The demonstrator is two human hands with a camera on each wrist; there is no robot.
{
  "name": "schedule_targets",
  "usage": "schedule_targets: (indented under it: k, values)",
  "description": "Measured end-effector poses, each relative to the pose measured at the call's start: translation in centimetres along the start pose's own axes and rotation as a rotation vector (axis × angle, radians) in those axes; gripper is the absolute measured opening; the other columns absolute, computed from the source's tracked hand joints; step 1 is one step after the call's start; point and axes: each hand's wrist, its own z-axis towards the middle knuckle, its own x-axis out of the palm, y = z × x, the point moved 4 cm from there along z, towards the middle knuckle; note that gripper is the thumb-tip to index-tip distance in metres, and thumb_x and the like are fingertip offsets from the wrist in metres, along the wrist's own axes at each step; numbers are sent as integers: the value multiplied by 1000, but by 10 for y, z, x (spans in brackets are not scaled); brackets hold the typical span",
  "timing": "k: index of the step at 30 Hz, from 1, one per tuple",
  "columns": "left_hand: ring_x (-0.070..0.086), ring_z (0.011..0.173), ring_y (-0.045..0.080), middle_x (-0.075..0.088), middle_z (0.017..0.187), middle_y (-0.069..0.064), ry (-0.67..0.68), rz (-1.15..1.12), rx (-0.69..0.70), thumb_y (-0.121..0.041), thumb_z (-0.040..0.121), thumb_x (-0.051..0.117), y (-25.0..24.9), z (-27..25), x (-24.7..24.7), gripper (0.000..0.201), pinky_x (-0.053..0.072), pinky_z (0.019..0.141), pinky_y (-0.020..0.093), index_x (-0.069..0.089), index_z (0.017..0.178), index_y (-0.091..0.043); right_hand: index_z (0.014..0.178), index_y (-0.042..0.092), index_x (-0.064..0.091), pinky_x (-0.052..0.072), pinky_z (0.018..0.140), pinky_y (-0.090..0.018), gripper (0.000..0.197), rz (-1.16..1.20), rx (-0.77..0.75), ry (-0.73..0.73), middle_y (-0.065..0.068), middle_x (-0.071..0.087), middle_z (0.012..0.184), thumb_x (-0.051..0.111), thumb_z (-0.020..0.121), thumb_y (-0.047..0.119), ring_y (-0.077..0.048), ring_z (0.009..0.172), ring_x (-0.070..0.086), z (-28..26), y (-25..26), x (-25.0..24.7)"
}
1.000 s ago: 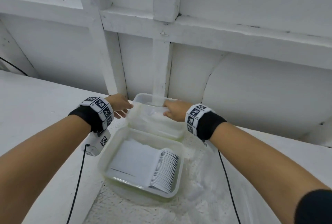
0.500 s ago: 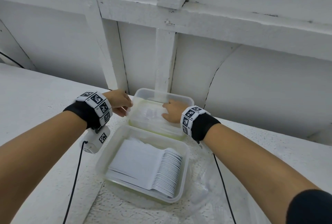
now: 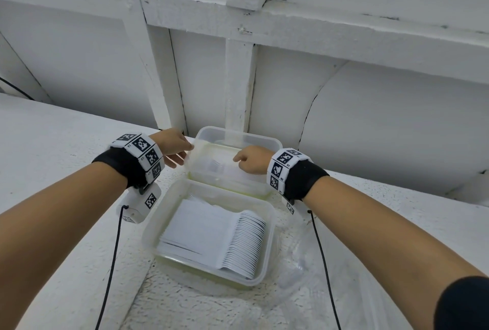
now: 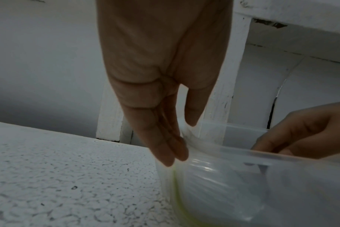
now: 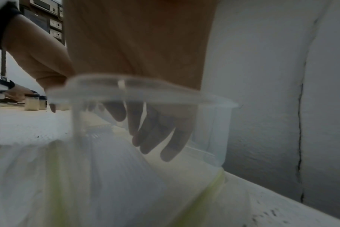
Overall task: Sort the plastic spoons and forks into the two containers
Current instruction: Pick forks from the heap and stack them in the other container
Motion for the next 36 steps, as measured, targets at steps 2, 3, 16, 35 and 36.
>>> schedule_targets:
  k: [2, 3, 16, 35, 36]
  values:
    - [58, 82, 22, 62, 94, 9, -46, 78, 24, -23, 97, 47, -2, -5, -3, 21, 50, 69, 31, 57, 102, -6, 136, 12, 47, 28, 108, -27, 41, 6, -21, -46, -3, 42, 145, 36, 96, 12, -19, 134, 37, -12, -1, -8]
    - [56, 86, 23, 62, 98, 10, -70, 122, 44, -25, 97, 47, -4, -9, -5, 24, 48, 71, 31, 58, 103, -4, 135, 13, 48, 27, 108, -26, 41, 9, -37, -81, -1, 43, 144, 35, 96, 13, -18, 134, 37, -20, -1, -14]
    - [59, 72, 6, 65, 80, -11, -300, 112, 640, -25, 95, 48, -34, -173, 24, 14, 42, 62, 13, 61, 90, -23, 129, 22, 54, 34, 81, -14, 33, 96, -138, -348, 2, 59, 108, 44, 97, 21, -13, 97, 55, -215, -20, 13]
    - [50, 110, 26, 48, 122, 11, 31, 761, 488, -27, 95, 49, 41, -233, 206, 35, 43, 85, 31, 45, 124, -8, 130, 24, 51, 39, 84, -17, 33, 205, 78, -236, 3, 58, 113, 40, 99, 27, -6, 91, 50, -305, -36, 144]
    - [52, 108, 27, 48, 122, 11, 37, 773, 479, -24, 95, 48, 43, -232, 208, 33, 43, 82, 31, 45, 123, -7, 130, 24, 51, 40, 85, -18, 33, 205, 77, -230, 2, 58, 113, 40, 99, 28, -7, 92, 51, -306, -34, 148]
